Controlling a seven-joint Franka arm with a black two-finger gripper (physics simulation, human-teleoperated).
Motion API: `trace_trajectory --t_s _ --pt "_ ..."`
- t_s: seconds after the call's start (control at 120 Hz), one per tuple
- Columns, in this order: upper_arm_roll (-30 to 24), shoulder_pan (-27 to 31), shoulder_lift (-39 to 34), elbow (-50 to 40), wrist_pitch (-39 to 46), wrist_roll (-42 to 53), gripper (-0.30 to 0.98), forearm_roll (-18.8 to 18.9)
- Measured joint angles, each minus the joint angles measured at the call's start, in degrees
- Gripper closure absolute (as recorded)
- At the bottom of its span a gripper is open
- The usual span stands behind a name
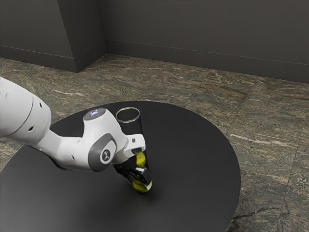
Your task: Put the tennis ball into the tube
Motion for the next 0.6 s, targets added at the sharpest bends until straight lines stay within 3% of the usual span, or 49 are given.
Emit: trace_trajectory --t_s 0.308,0.475,0.6 --pt "0.01 -0.47 0.17 0.04 2.04 -1.75 0.3 -1.09" --pt "0.03 -0.49 1.13 0.04 2.07 -2.59 0.34 -0.95" --pt "-1.77 -0.43 -3.73 -0.1 2.07 -2.98 0.37 -0.88"
